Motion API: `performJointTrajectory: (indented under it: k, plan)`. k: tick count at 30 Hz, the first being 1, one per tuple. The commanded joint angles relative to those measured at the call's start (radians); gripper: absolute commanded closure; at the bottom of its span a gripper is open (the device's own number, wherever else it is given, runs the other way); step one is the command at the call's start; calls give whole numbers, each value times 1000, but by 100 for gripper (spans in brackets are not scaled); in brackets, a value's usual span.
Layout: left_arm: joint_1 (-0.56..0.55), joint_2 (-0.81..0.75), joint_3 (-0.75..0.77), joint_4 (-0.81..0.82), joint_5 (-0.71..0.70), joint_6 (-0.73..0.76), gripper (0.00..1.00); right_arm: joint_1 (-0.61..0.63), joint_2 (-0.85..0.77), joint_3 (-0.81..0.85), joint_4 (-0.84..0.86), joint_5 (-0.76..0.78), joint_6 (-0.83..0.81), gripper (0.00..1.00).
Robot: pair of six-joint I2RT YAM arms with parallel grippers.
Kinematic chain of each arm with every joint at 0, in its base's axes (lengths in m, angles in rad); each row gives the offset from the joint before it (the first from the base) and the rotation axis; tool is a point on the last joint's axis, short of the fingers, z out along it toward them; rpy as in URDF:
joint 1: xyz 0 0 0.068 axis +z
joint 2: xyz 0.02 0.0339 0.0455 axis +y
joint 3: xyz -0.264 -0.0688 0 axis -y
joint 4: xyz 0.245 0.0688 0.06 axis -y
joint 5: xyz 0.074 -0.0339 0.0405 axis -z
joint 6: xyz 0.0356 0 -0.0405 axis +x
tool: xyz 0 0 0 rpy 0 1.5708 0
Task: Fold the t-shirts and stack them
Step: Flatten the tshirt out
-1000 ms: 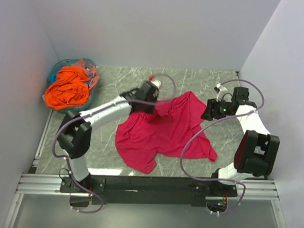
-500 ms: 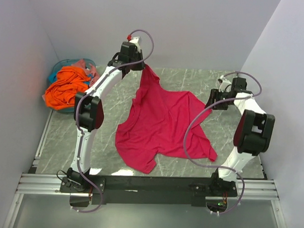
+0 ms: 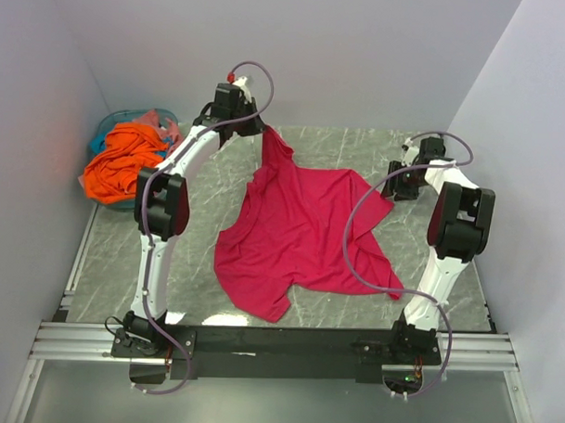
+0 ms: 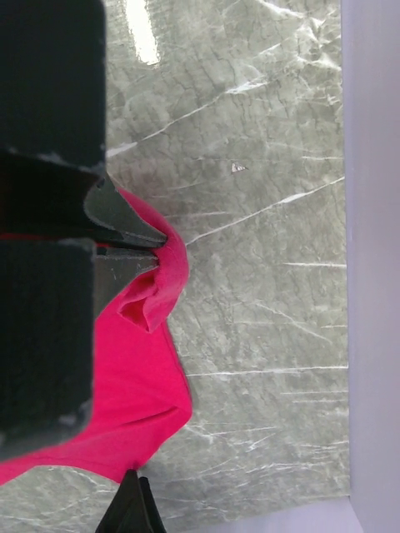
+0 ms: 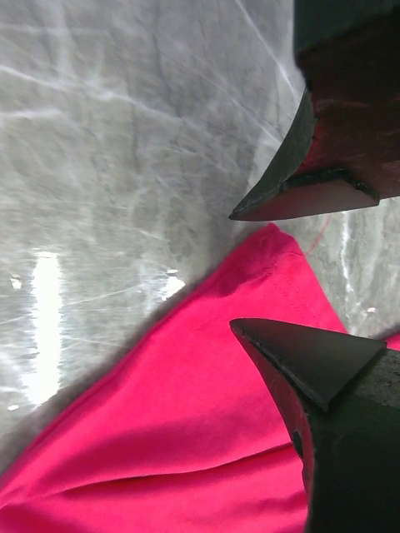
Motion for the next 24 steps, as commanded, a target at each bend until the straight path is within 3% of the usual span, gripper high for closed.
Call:
performJointTrajectory:
  k: [1, 7, 10, 13, 14, 17, 24]
  plan:
    - [10, -2, -1, 68, 47, -13, 100, 6, -8, 15, -29, 18, -3, 44]
    - [17, 7, 0, 86, 58, -26, 100, 6, -14, -16, -41, 21, -26, 48]
    - [20, 11, 11, 94, 53, -33, 100, 6, 7, 7, -69, 3, -33, 58]
    - [26, 12, 25, 100, 47, -36, 100, 6, 15, 41, -100, -3, -49, 76]
    - [27, 14, 28, 103, 41, -38, 100, 6, 12, 54, -100, 1, -58, 87]
    - [35, 20, 43, 123, 21, -46, 100, 8, -17, 81, -66, 61, -64, 100]
    - [58, 63, 140, 166, -34, -75, 100, 54, -118, 99, 109, 333, -72, 100]
